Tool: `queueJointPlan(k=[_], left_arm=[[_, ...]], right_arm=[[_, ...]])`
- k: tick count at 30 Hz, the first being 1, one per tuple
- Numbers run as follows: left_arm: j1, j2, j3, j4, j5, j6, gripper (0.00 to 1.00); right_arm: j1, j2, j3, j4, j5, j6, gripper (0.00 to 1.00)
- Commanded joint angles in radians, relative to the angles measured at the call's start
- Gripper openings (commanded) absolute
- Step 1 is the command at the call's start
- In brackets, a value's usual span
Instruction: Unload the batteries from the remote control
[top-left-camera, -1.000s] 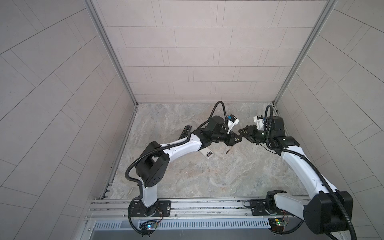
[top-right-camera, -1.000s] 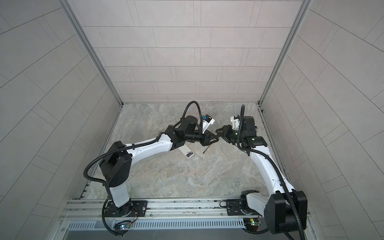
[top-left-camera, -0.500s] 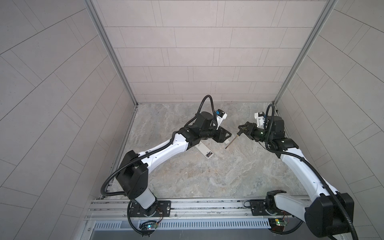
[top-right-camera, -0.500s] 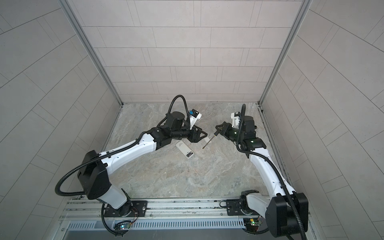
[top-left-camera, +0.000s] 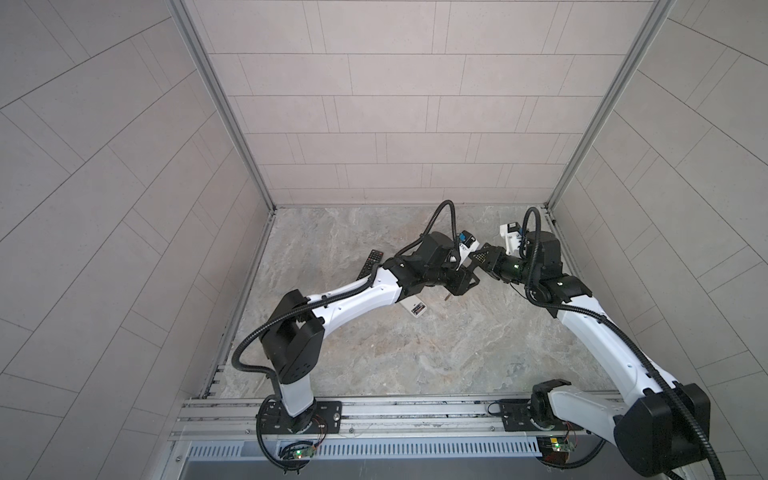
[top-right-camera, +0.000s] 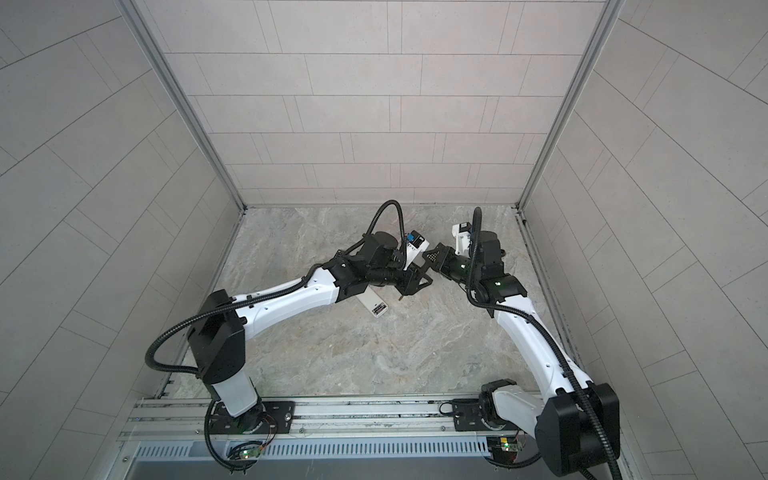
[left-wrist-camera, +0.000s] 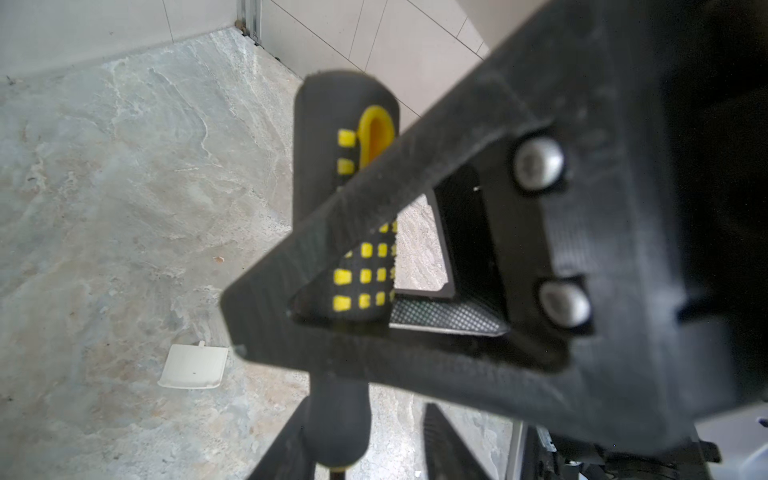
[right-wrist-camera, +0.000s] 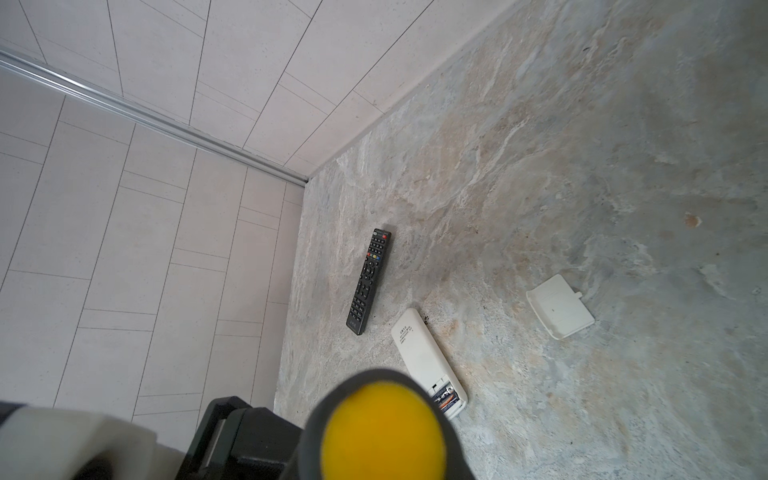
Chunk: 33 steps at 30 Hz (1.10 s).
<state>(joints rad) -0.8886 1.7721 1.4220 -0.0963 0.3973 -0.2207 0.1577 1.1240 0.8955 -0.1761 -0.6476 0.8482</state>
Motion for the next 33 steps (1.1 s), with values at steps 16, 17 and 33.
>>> queueJointPlan(k=[16,17,33], left_arm=[[-0.006,0.002,0.046,-0.016,-0.016,0.143,0.07],[-0.006,-0.004,0.043,-0.025,-0.015,0.164,0.06],[-0.004,-0.069,0.024,-0.121,-0.031,0.356,0.03]], right_arm=[[0.009,0.029,0.122,-0.145,-0.067,-0.090,0.24],[0.007,0.037,0.143,-0.185,-0.071,-0.111,0.27],[-0.044,0.175,0.294,-0.489,-0.247,-0.247,0.41]])
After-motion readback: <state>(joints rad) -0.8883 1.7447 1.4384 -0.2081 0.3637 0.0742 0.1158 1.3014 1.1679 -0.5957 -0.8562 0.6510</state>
